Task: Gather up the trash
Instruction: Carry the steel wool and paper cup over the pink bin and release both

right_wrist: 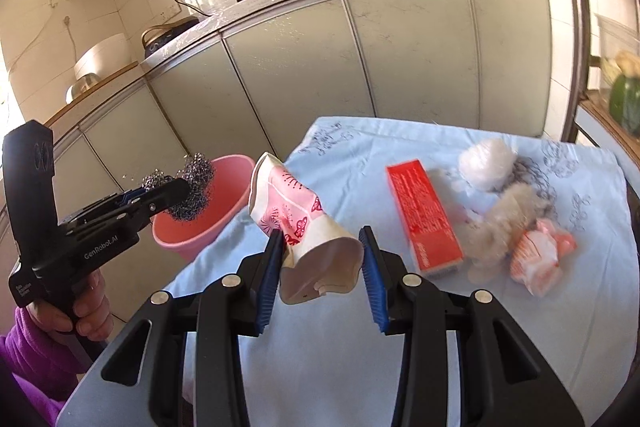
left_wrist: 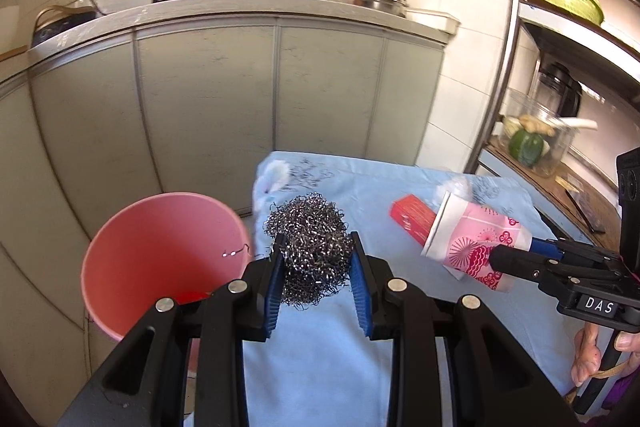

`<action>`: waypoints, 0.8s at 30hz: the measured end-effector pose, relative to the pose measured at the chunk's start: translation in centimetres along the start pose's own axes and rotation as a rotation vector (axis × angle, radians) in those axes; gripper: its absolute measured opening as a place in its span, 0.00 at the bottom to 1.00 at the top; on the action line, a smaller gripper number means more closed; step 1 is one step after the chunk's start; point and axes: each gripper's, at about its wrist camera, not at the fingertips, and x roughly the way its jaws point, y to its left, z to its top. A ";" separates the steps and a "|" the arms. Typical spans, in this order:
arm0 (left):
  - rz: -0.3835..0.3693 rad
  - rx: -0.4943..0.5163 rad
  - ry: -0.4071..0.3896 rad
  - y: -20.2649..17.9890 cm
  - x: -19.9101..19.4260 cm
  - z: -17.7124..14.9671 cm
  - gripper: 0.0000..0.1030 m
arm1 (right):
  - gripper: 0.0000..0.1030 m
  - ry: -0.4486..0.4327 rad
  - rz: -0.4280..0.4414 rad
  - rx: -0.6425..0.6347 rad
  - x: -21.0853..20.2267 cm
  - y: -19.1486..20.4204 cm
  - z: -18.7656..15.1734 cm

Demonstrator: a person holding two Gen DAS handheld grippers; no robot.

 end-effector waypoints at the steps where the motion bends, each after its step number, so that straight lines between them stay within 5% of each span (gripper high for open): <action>1: 0.016 -0.013 -0.005 0.6 -0.2 0.0 0.28 | 0.38 -0.001 0.007 -0.007 0.4 0.4 0.3; 24: 0.245 -0.286 -0.005 12.6 -0.3 -2.1 0.29 | 0.38 0.048 0.107 -0.199 10.9 11.7 4.1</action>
